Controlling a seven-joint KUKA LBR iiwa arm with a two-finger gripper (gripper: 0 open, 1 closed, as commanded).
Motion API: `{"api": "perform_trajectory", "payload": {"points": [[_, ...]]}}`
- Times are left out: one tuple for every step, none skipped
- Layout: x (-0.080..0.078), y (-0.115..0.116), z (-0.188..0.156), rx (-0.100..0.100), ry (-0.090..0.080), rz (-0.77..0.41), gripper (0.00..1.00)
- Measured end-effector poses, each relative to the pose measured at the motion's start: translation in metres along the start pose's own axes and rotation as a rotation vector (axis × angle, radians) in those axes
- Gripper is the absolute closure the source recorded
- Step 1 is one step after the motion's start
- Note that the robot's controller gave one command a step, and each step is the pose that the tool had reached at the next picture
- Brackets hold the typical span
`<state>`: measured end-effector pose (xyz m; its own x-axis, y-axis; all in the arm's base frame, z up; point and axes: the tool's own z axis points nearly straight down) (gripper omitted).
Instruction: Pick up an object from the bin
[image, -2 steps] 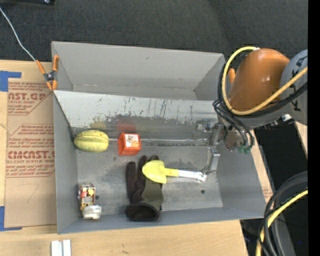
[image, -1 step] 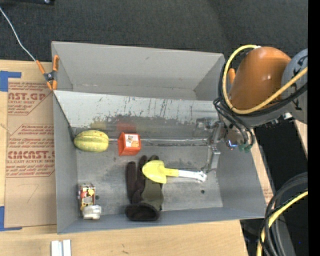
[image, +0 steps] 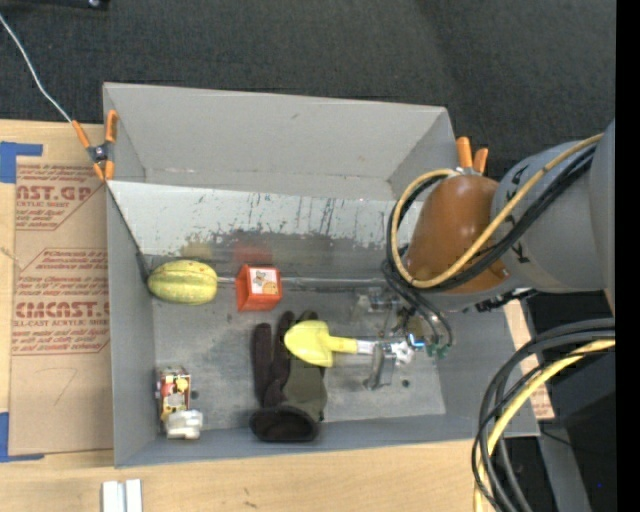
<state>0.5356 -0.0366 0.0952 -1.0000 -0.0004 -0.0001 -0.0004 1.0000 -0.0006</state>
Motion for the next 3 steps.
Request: {"api": "perform_trajectory", "payload": {"points": [[0.008,0.004,-0.013,-0.002,0.001,0.043,0.00],[0.008,0.005,-0.032,0.000,-0.001,0.017,0.00],[0.014,0.021,0.027,-0.003,0.003,0.036,0.00]]}}
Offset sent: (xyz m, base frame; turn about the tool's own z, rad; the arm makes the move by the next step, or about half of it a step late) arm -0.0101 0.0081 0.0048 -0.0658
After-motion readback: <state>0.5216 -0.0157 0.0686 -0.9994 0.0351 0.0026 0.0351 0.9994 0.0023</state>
